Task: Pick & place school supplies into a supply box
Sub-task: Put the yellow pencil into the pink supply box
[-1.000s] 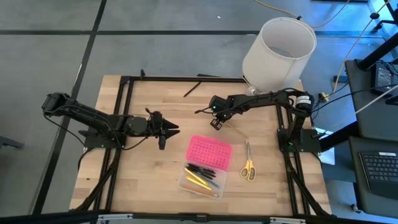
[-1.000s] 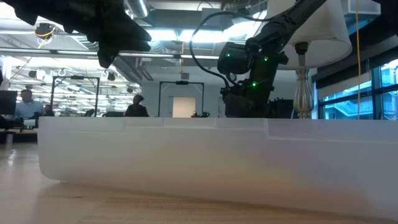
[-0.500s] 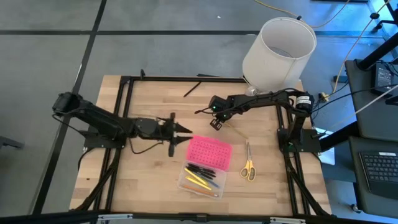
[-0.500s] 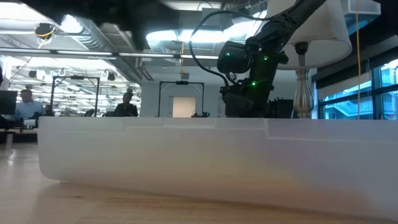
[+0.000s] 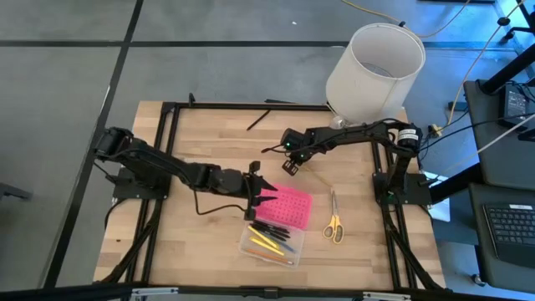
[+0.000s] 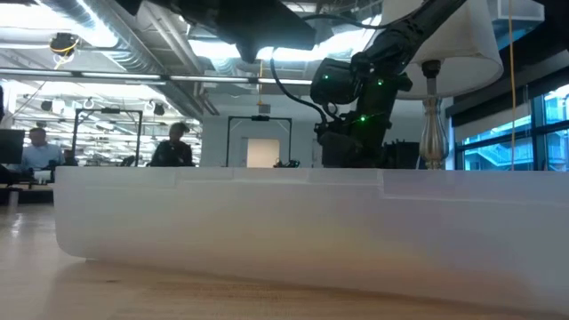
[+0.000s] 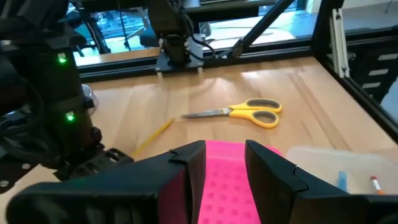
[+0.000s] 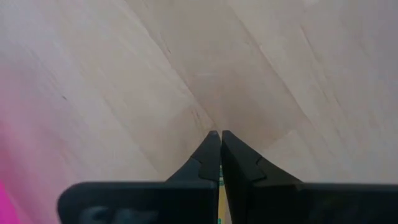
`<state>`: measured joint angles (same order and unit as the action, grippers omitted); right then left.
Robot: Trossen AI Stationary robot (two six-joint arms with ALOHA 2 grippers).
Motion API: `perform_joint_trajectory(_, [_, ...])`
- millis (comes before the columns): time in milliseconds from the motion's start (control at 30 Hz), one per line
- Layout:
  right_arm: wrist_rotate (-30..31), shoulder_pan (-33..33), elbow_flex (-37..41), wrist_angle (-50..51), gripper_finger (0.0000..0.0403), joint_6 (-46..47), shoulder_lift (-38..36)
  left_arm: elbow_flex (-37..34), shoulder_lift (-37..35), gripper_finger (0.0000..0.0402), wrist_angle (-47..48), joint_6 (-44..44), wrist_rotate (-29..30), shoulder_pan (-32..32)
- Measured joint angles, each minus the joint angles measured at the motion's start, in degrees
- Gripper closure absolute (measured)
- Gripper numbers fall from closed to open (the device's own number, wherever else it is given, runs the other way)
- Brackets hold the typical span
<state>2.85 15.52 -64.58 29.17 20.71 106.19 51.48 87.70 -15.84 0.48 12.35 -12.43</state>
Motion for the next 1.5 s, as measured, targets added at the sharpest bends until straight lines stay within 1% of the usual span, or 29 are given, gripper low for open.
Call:
perform_joint_trajectory(267, [-2.57, -1.2, 0.0, -0.07, 0.0393, -0.07, 0.0, 0.0, 0.0, 0.0298, 1.25, -2.7, 0.24, -1.03])
perform_joint_trajectory(467, [-4.47, -1.89, -0.04, 0.05, 0.0393, -0.16, -0.24, 0.0, 0.0, 0.0298, 5.58, -2.74, 3.76, -2.17])
perform_joint_trajectory(667, [-4.45, -1.98, -0.89, 1.08, 0.0393, -0.42, -2.4, 0.0, -0.02, 0.0298, 5.91, -2.72, 4.22, -2.56])
perform_joint_trajectory(800, [-4.15, -1.98, -4.3, 3.78, 0.0393, -1.79, -3.45, 0.0, -0.02, 0.0298, 5.91, -2.73, 4.27, -2.53])
perform_joint_trajectory(1000, [-4.46, -2.18, -12.71, 11.7, 0.0393, -3.27, -3.74, 0.0, -1.5, 0.0298, 7.73, -4.39, 3.98, -2.92])
perform_joint_trajectory(1067, [-4.45, -2.67, -15.39, 14.06, 0.0393, -3.97, -3.74, 0.0, -3.49, 0.0298, 11.18, -5.7, 4.02, -3.08])
perform_joint_trajectory(1200, [-4.53, -5.0, -19.59, 14.84, 0.0393, -4.37, -3.74, 0.0, -8.91, 0.0298, 18.16, -10.52, 4.25, -4.61])
perform_joint_trajectory(1300, [-4.58, -7.51, -21.56, 14.99, 0.0393, -4.32, -3.74, 0.0, -14.43, 0.0298, 27.26, -15.64, 5.04, -6.68])
perform_joint_trajectory(1400, [-4.58, -10.64, -22.4, 14.97, 0.0393, -3.05, -3.74, 0.0, -20.23, 0.0298, 38.24, -25.65, 8.86, -9.09])
perform_joint_trajectory(1500, [-4.62, -14.32, -22.51, 13.85, 0.0393, -1.18, -3.74, 0.0, -24.94, 0.0302, 46.56, -35.56, 12.85, -11.37])
